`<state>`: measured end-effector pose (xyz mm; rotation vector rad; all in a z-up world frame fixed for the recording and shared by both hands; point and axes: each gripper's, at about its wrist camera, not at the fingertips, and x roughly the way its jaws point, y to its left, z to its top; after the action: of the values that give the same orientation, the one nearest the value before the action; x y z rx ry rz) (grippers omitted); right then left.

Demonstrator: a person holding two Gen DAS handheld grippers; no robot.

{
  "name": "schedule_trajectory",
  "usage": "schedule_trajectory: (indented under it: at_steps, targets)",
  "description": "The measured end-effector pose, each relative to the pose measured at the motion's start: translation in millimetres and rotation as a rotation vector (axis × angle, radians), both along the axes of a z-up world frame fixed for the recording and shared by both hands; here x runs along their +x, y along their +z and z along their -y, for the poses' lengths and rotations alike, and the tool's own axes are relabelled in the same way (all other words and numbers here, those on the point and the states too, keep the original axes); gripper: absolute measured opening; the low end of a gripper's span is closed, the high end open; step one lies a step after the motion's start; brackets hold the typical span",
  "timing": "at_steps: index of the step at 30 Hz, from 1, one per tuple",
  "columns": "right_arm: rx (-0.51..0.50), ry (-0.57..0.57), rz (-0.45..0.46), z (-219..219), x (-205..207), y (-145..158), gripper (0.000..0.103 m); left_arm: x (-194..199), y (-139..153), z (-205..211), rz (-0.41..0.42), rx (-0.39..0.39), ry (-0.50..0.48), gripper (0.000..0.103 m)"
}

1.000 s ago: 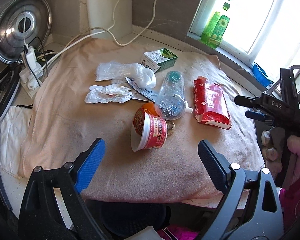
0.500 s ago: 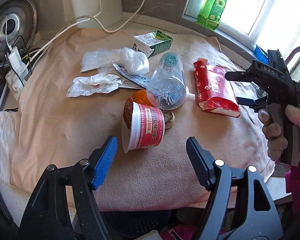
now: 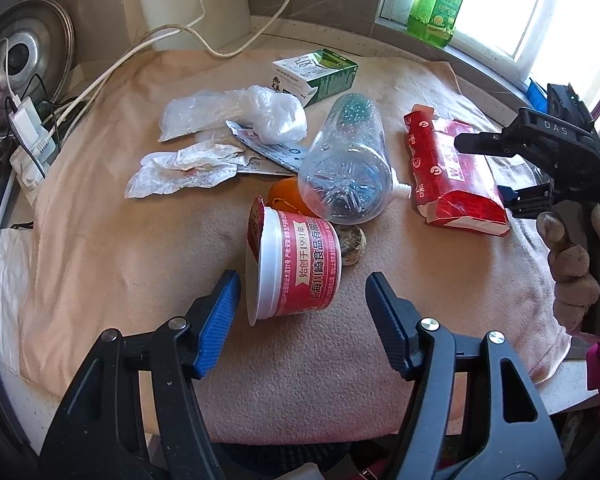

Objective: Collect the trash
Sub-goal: 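Grasp the red-white paper cup with the left tool while the right tool grasps the red wrapper, then carry the cup and red wrapper over the blue wastebasket with both tools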

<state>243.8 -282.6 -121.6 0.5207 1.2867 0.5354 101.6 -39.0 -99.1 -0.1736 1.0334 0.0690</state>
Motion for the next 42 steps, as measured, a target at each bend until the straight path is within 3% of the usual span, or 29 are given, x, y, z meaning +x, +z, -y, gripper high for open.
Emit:
schedule_trajectory:
  at_steps: [3,7,14,17,28,33,42]
  targets:
    - [0.007,0.007,-0.002,-1.5,0.8,-1.2,0.072,3.0,-5.1,3.3,-0.011,0.019,0.014,0.058]
    - [0.017,0.019,-0.022,0.0,2.4,-4.9,0.048,4.9,-9.2,3.0,-0.022,0.024,0.041,0.046]
    - [0.073,0.060,-0.022,-2.8,0.9,-1.3,0.022,-0.6,-3.5,0.8,0.007,0.022,0.095,0.044]
    - [0.090,0.079,-0.002,-3.9,-0.5,6.5,0.016,-5.6,2.4,0.9,0.022,0.032,0.115,0.044]
    - [0.051,0.163,0.126,3.2,-12.2,44.8,0.010,-40.3,24.2,3.9,0.067,0.043,0.207,0.044]
    - [0.077,0.195,0.137,11.9,-23.1,54.4,0.010,-59.6,35.1,8.5,0.088,0.036,0.230,0.044]
    - [0.089,0.272,0.179,12.8,-66.7,77.8,0.010,-103.2,40.3,13.3,0.096,0.024,0.208,0.044]
